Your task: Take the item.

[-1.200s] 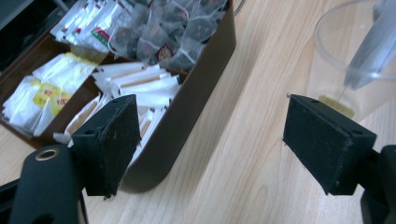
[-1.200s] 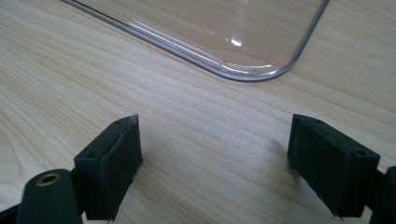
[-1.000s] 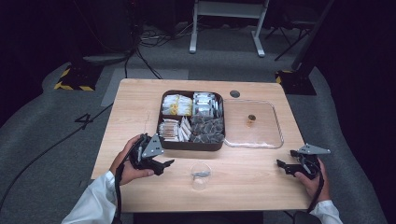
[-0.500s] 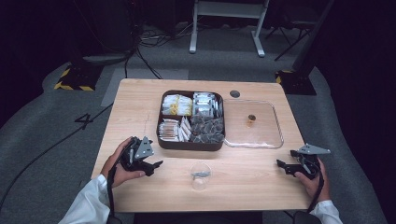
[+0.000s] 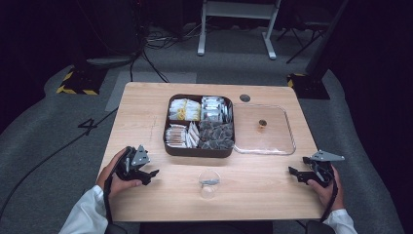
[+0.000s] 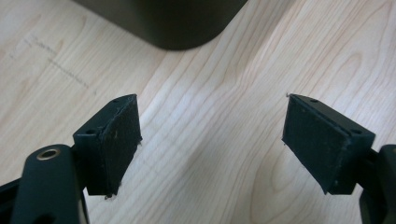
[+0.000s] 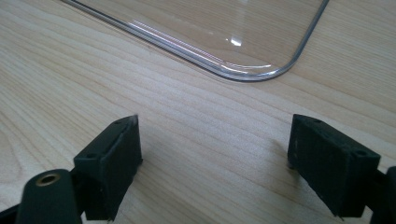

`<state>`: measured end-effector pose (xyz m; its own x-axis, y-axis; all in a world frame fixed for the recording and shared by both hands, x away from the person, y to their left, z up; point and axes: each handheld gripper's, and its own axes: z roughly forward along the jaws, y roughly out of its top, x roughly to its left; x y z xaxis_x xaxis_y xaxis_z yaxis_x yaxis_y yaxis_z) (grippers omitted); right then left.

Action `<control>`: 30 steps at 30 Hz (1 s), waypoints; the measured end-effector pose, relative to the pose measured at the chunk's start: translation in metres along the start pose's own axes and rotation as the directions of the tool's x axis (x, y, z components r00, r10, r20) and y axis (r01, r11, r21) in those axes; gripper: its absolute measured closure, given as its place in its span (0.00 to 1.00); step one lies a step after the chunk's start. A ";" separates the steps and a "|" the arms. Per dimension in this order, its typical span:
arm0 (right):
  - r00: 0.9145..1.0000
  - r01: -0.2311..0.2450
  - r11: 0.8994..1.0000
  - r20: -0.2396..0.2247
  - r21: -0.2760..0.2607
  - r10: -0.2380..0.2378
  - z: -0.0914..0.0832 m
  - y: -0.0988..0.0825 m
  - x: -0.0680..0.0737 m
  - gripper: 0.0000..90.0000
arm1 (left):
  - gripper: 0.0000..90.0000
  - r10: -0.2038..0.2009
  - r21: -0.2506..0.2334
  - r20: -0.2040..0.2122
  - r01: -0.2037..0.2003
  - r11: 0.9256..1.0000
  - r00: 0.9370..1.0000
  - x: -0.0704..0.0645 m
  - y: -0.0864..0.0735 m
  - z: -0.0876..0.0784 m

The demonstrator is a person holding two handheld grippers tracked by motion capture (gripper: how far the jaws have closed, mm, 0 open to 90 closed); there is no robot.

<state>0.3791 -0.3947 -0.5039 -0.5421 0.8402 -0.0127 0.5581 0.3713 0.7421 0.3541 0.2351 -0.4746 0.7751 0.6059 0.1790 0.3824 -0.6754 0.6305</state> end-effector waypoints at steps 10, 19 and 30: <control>1.000 0.000 1.000 0.000 0.000 0.000 0.000 0.000 0.000 0.20 | 0.21 -0.077 -0.015 0.016 0.078 0.997 0.997 0.007 -0.024 0.002; 1.000 0.001 1.000 0.000 0.000 -0.001 0.000 0.000 0.000 0.20 | 0.20 -0.163 -0.040 0.067 0.166 0.985 0.984 0.010 -0.039 0.005; 1.000 0.004 1.000 0.003 -0.002 -0.004 0.000 0.000 0.001 0.20 | 0.17 -0.198 -0.049 0.090 0.203 0.978 0.976 0.012 -0.043 0.006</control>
<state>0.3785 -0.3944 -0.5038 -0.5426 0.8398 -0.0180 0.5548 0.3744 0.7430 0.3503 0.2692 -0.5047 0.7259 0.6875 -0.0181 0.5069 -0.5171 0.6897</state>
